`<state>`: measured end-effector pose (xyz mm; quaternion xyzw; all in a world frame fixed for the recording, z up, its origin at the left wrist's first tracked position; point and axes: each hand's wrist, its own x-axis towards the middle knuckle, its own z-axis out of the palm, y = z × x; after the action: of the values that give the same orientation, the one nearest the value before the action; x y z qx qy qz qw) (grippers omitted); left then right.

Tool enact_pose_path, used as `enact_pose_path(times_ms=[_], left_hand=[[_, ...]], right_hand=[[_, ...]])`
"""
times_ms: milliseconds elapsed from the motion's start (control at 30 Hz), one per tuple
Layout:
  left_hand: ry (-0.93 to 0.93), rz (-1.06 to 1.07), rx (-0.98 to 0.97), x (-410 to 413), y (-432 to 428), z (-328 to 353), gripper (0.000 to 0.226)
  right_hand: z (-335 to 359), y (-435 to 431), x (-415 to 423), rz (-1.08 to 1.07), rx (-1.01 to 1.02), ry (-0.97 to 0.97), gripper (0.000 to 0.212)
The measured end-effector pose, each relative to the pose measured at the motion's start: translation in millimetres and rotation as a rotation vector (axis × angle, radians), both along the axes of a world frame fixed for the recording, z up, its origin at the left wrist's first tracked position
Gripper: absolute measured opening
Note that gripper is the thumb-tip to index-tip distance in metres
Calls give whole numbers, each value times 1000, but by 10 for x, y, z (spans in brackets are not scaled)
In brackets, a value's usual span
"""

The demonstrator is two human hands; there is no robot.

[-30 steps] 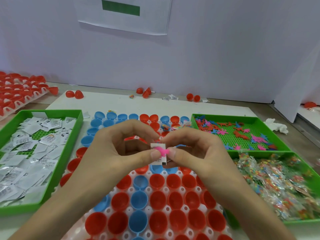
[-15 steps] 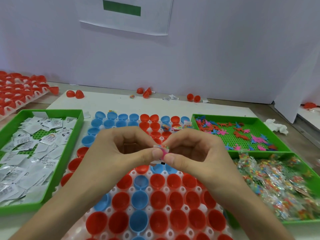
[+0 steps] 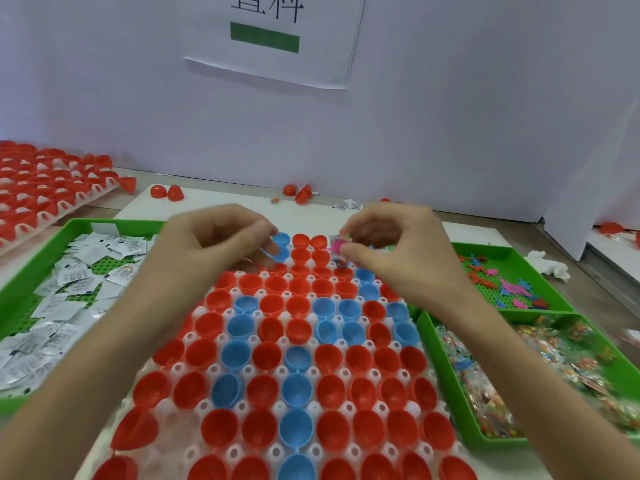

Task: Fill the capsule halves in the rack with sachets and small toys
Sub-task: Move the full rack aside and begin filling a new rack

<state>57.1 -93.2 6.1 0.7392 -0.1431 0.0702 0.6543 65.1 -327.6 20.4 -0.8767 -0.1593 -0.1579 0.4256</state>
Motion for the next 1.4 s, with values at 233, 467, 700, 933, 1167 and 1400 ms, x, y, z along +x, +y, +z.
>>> enact_pose_path(times_ms=[233, 467, 700, 933, 1167, 1400], left_hand=[[103, 392, 458, 460, 760, -117, 8], [335, 546, 1067, 586, 1142, -470, 38], [307, 586, 980, 536, 1116, -481, 28], [245, 627, 883, 486, 1066, -436, 10], [251, 615, 882, 482, 1070, -419, 21], [229, 596, 842, 539, 1115, -479, 21]], right_hand=[[-143, 160, 723, -37, -534, 50, 15], [-206, 331, 863, -30, -696, 140, 22], [-171, 398, 943, -17, -782, 217, 22], [-256, 299, 1008, 55, -731, 213, 16], [-247, 2, 993, 62, -493, 215, 15], [-294, -927, 781, -279, -283, 153, 11]])
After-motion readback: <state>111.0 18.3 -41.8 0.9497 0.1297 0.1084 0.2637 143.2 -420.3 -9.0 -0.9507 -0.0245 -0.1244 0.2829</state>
